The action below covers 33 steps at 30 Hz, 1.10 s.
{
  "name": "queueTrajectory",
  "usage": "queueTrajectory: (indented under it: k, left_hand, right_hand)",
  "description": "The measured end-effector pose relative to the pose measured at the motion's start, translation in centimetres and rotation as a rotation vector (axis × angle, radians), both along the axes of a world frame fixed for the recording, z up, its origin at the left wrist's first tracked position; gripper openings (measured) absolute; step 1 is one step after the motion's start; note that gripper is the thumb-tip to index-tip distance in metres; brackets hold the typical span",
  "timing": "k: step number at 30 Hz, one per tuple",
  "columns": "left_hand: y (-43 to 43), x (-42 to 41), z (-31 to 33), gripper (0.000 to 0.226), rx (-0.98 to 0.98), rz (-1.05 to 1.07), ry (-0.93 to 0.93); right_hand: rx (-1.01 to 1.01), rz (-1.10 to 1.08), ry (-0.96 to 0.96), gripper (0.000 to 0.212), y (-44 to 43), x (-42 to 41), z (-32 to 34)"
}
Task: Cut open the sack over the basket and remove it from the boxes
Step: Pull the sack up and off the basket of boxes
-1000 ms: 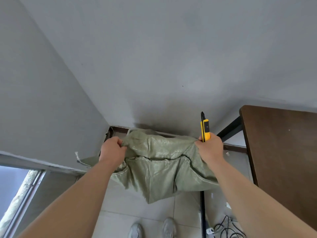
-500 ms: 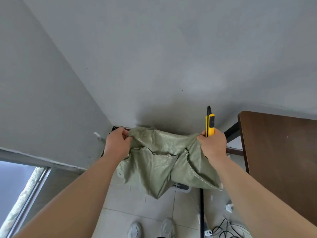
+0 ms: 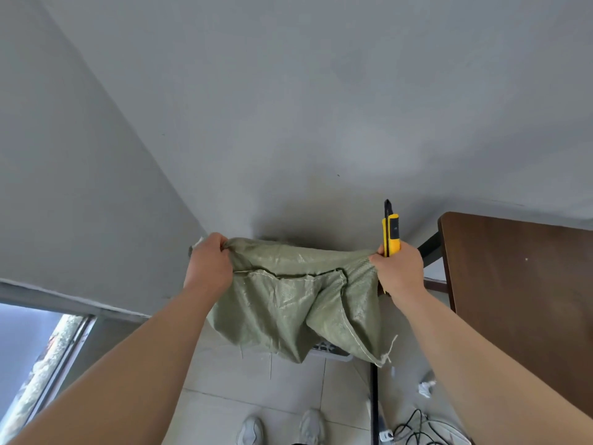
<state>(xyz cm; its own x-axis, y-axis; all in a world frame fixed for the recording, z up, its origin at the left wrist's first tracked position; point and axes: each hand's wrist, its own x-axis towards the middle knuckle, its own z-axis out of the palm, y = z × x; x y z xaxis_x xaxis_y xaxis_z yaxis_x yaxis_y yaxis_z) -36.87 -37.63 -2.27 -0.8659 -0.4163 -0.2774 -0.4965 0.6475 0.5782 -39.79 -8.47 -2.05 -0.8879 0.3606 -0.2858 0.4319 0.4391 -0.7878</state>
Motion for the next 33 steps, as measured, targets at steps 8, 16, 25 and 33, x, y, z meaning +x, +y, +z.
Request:
queueTrajectory:
  k: [8, 16, 25, 33]
  left_hand:
    - [-0.1, -0.7, 1.2, 0.017, -0.115, 0.002, 0.017]
    - [0.0, -0.7, 1.1, 0.059, -0.004, -0.155, -0.120]
    - [-0.2, 0.5, 1.3, 0.035, 0.029, -0.213, -0.260]
    - [-1.2, 0.3, -0.6, 0.019, -0.249, -0.229, -0.226]
  right_hand:
    - [0.072, 0.022, 0.065, 0.030, 0.4, -0.9, 1.8]
    - [0.234, 0.134, -0.054, 0.009, 1.3, -1.2, 0.6]
    - [0.031, 0.100, -0.143, 0.026, 0.8, 0.9, -0.4]
    - [0.241, 0.198, -0.152, 0.017, 0.5, 1.4, -1.5]
